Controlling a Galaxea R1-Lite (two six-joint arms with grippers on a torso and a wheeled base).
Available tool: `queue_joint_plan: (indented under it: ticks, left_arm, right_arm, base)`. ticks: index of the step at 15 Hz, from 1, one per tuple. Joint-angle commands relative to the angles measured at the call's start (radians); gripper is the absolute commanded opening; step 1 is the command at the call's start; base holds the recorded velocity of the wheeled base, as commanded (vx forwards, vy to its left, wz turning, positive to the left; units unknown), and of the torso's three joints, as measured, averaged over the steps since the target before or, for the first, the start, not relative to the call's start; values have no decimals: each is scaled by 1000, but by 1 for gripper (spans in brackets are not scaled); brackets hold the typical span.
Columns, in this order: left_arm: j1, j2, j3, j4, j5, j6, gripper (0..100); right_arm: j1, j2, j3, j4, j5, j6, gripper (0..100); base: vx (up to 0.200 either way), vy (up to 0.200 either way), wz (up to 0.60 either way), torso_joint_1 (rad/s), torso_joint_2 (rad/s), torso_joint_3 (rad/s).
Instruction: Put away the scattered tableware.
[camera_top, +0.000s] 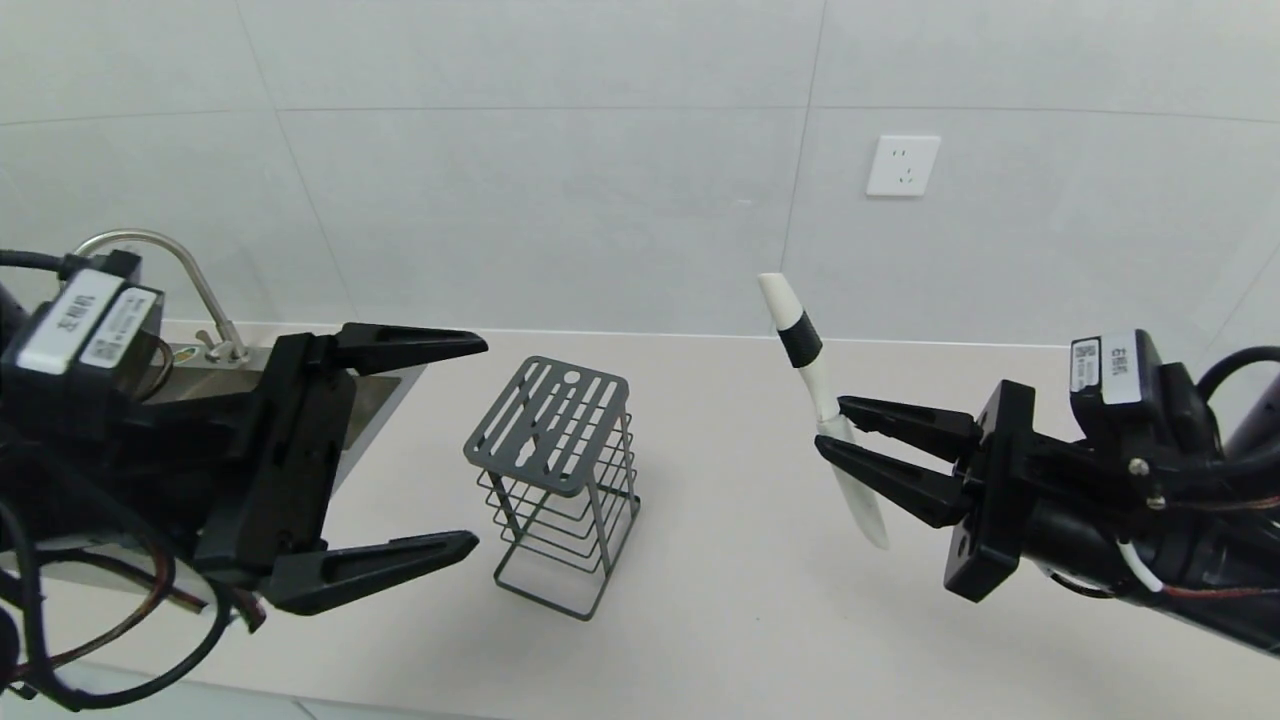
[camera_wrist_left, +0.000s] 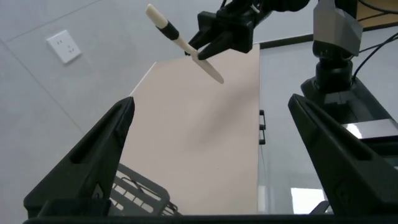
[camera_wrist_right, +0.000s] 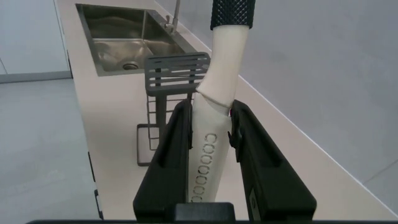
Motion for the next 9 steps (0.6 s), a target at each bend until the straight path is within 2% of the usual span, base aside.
queue_joint_plan:
  ticks: [1, 3, 4, 5, 7, 9]
  left_arm:
    - [-37, 132, -21, -70, -2, -10, 100]
    - [-75, 147, -29, -82, -2, -30, 100]
    - [-107, 152, -43, -90, -2, -65, 100]
    - [-126, 161, -55, -96, -2, -82, 100]
    - [-158, 201, -90, -128, -1, -96, 100]
    - [-176, 247, -116, -159, 4, -96, 100]
  right_arm:
    - [27, 1, 3, -7, 1, -1, 0]
    - [33, 1, 4, -10, 1, -1, 0]
    - [41, 1, 17, -11, 1, -1, 0]
    - [50, 1, 32, -22, 1, -1, 0]
    - [62, -2, 38, -27, 7, -1, 0]
    - [62, -3, 37, -30, 11, -1, 0]
  base:
    - [0, 0, 0, 0, 0, 0]
    - [0, 0, 0, 0, 0, 0]
    - [0, 0, 0, 0, 0, 0]
    - [0, 0, 0, 0, 0, 0]
    - [0, 0, 0, 0, 0, 0]
    - [0, 0, 0, 0, 0, 0]
